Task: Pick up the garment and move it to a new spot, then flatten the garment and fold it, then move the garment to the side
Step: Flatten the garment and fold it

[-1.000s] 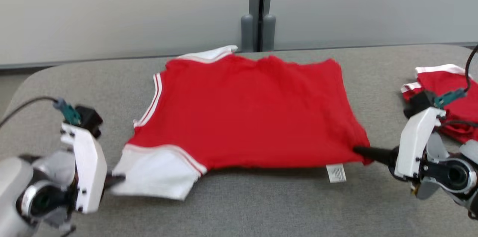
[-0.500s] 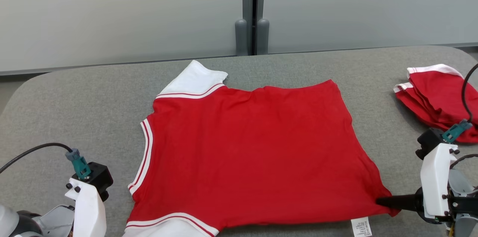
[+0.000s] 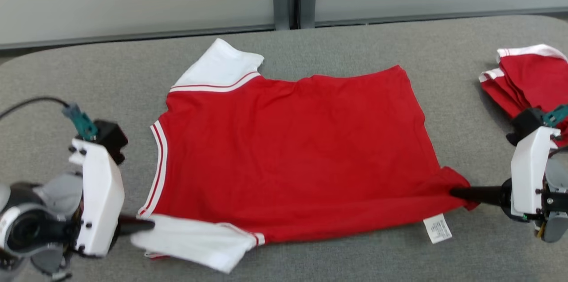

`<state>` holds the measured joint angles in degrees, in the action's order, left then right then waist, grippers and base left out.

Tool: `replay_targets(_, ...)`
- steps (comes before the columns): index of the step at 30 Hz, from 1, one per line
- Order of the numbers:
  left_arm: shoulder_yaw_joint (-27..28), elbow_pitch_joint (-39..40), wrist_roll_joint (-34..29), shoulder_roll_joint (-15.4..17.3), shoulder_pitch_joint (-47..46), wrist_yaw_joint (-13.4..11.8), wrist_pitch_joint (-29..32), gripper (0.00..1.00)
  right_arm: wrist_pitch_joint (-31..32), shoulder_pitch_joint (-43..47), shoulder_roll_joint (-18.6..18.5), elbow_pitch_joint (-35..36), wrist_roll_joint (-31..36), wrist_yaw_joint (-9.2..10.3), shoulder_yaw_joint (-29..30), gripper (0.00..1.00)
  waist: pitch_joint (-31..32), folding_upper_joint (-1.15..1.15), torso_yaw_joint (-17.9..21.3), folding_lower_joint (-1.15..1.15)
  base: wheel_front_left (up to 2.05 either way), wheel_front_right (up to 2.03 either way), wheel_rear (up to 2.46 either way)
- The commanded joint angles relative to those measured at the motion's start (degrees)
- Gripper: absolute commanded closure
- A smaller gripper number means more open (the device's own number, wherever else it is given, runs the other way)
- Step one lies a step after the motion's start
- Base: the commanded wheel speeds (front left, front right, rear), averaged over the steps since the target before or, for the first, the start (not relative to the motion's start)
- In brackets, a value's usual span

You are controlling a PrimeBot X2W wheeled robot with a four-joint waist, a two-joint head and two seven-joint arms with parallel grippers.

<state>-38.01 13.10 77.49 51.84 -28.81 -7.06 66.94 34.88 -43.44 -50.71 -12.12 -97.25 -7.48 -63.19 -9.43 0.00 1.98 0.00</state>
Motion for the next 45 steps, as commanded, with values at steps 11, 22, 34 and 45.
replay_targets(11,-0.64,-11.67,-5.36,-6.82,-14.91,0.97,2.85,1.00,0.96,-6.54,2.98,-3.31,-0.78,-0.03,2.36,1.00,-7.50,0.00,2.29,0.00,0.00,0.00,0.00)
replay_targets(22,-2.48,-24.18,-8.60,-12.55,-22.02,3.10,2.24,1.00,2.05,-10.25,7.28,-8.31,0.17,-0.03,1.99,1.00,-10.27,0.00,3.16,0.00,0.00,0.00,0.00)
replay_targets(34,-2.62,-33.21,-11.12,-16.81,-24.93,6.09,-3.55,0.00,1.18,-11.98,10.29,-12.18,0.15,-0.03,3.00,0.00,-9.99,0.00,2.75,0.00,0.00,0.00,0.00)
replay_targets(45,-2.54,-37.37,-14.69,-17.23,-23.08,11.49,-14.11,0.00,-5.90,-7.71,10.15,-10.18,0.75,-0.03,5.98,0.00,-4.42,0.00,1.97,0.00,0.00,0.00,0.00)
